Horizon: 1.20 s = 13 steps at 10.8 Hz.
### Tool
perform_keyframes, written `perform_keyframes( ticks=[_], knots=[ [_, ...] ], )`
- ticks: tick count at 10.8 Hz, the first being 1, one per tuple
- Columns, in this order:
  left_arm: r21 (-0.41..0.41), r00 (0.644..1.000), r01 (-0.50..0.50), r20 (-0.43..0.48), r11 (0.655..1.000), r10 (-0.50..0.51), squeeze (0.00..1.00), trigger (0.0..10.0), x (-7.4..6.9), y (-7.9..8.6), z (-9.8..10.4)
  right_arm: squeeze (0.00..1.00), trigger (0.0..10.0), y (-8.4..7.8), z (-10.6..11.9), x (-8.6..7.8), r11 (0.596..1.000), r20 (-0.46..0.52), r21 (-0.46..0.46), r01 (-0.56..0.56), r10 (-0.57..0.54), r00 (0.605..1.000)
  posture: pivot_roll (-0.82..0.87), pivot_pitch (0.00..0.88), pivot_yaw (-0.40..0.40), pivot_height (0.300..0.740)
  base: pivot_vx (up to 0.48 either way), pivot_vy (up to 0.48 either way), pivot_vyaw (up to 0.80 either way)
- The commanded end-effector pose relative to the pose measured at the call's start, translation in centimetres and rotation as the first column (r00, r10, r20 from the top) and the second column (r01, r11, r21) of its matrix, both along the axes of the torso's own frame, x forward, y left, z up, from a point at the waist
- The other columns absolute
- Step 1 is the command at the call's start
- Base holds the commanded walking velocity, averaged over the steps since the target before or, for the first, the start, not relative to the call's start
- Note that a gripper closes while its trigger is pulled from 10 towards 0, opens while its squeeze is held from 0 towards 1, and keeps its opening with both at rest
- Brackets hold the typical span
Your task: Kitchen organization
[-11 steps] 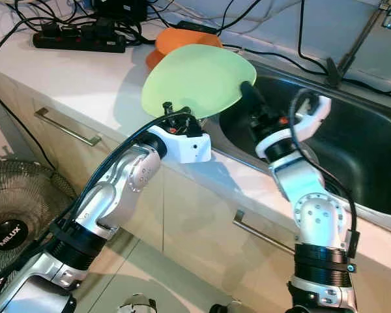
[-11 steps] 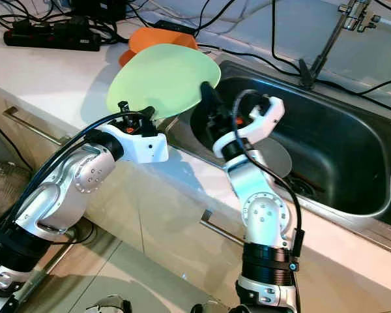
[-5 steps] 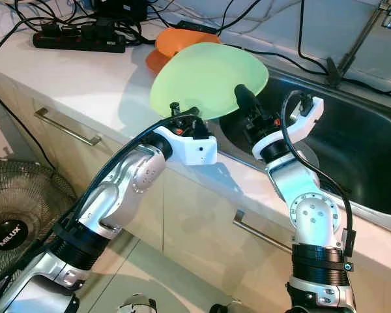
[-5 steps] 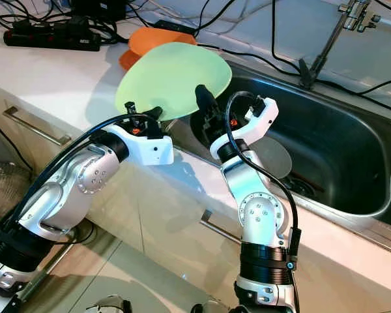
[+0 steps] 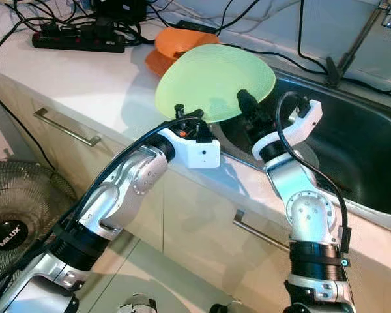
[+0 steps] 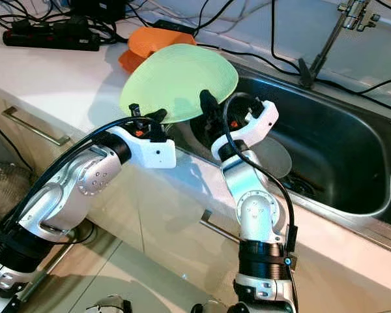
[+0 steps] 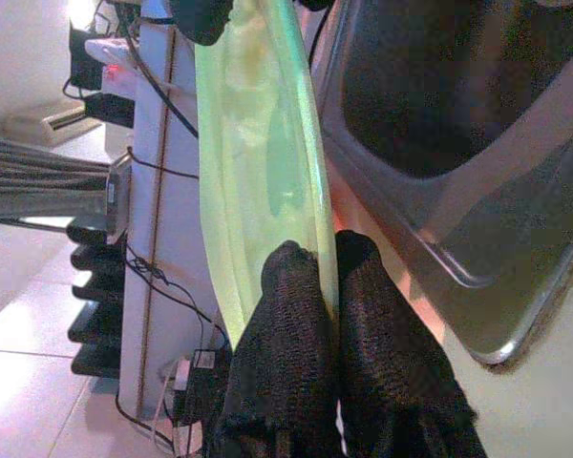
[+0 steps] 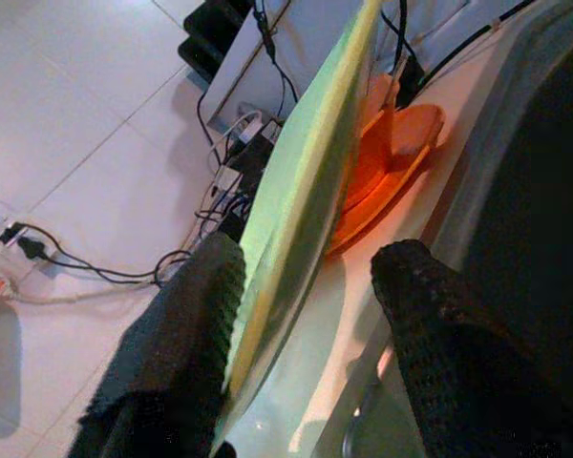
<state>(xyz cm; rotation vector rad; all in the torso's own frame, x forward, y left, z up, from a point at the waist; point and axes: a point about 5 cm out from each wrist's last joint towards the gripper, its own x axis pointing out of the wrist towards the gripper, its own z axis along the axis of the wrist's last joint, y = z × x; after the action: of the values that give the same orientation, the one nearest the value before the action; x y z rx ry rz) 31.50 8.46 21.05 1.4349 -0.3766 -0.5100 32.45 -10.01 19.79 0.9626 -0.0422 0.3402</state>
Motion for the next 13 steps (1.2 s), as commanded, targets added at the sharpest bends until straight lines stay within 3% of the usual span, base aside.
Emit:
perform_keyframes(
  ticks=[1,2,11,12,13],
  knots=[
    [-0.022,0.997,0.052,0.059,0.998,-0.051,0.00,10.0,-0.60,-0.83,1.43,0.00,1.4,0.39,0.14,0.25,1.000,-0.013,0.025,0.014,-0.014,1.000,0.08,0.061,-0.087,0.719,0.000,0.000,0.00],
    [-0.021,0.997,0.054,0.058,0.998,-0.053,0.00,10.0,-0.61,-0.82,1.44,0.00,0.0,0.45,0.13,0.34,0.999,-0.016,0.026,0.022,-0.022,1.000,0.09,0.060,-0.087,0.719,0.000,0.000,0.00],
    [-0.014,0.996,0.045,0.074,0.999,-0.044,0.00,10.0,-0.44,-0.75,1.53,0.00,0.0,0.59,-0.06,0.50,0.999,-0.030,0.034,0.022,-0.021,0.999,0.09,0.061,-0.088,0.719,0.000,0.000,0.00],
    [-0.031,0.997,0.040,0.069,0.999,-0.038,1.00,10.0,-0.42,-0.65,1.57,0.00,0.0,0.58,-0.06,0.49,0.999,-0.029,0.037,0.023,-0.022,0.999,0.09,0.061,-0.088,0.719,0.000,0.000,0.00],
    [-0.041,0.997,0.038,0.066,0.998,-0.036,1.00,10.0,-0.39,-0.60,1.61,0.00,0.0,0.52,-0.07,0.51,0.999,-0.033,0.043,0.030,-0.029,0.999,0.09,0.060,-0.088,0.719,0.000,0.000,0.00]
  ],
)
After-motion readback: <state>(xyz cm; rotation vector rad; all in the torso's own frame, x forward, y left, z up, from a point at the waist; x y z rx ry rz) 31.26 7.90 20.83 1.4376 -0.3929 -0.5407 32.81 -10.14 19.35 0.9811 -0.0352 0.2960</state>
